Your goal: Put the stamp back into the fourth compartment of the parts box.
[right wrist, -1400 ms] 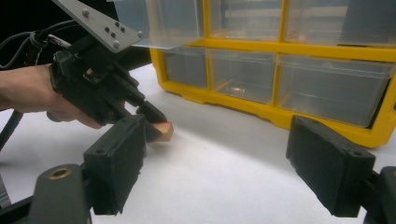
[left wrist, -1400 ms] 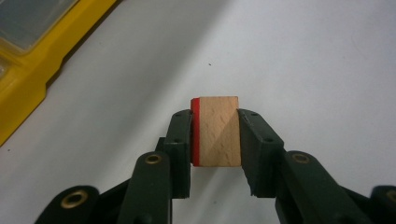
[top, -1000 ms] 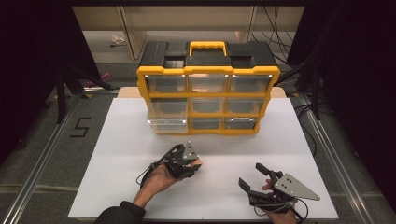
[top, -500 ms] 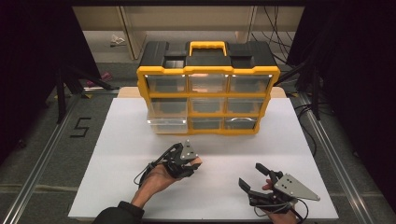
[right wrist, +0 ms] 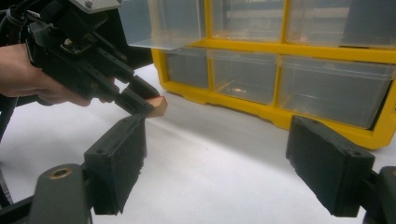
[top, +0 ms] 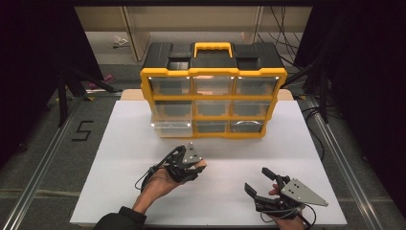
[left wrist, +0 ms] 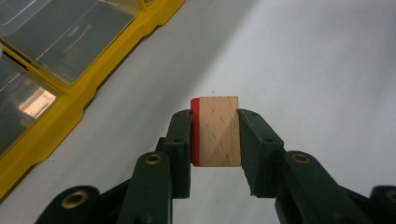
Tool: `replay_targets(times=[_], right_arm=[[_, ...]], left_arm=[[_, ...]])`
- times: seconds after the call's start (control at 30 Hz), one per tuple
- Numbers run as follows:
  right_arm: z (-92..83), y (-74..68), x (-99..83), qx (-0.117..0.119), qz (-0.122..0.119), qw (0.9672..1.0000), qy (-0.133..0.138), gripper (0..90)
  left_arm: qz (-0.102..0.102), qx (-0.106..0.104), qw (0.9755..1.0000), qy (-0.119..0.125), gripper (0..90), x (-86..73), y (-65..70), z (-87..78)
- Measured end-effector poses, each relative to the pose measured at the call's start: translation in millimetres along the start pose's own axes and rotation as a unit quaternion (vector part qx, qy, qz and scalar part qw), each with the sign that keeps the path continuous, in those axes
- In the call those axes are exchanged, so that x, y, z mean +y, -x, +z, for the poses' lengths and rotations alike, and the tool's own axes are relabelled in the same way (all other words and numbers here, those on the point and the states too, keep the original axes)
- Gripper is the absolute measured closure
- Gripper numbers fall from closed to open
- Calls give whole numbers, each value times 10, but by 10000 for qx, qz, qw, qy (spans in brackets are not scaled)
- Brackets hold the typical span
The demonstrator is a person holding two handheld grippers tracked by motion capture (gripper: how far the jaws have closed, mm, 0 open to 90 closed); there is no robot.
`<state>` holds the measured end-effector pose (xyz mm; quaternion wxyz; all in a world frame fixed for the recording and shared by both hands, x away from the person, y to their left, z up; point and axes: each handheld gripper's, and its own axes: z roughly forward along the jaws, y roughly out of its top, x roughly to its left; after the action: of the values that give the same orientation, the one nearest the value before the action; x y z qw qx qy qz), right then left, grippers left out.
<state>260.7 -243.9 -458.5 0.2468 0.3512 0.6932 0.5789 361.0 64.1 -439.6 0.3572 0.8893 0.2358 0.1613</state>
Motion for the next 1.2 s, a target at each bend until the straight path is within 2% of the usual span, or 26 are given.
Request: replay_targets(times=[0.27,0.43,0.87,1.2], right_arm=[[3,-3,0,11,-8,10000,1,211],[0,-2,1,6,-5,10000,-2,211],[2,-3,1,12,-5,10000,3,210],[2,-3,1,12,-8,10000,2,211]], left_arm=[[1,59,9999,131,662,25,2,-67],[35,136,9994,309,663,72,24,-150],[-17,248,9974,678,663,125,25,-305],[-97,228,9954,923,662,153,16,-407]])
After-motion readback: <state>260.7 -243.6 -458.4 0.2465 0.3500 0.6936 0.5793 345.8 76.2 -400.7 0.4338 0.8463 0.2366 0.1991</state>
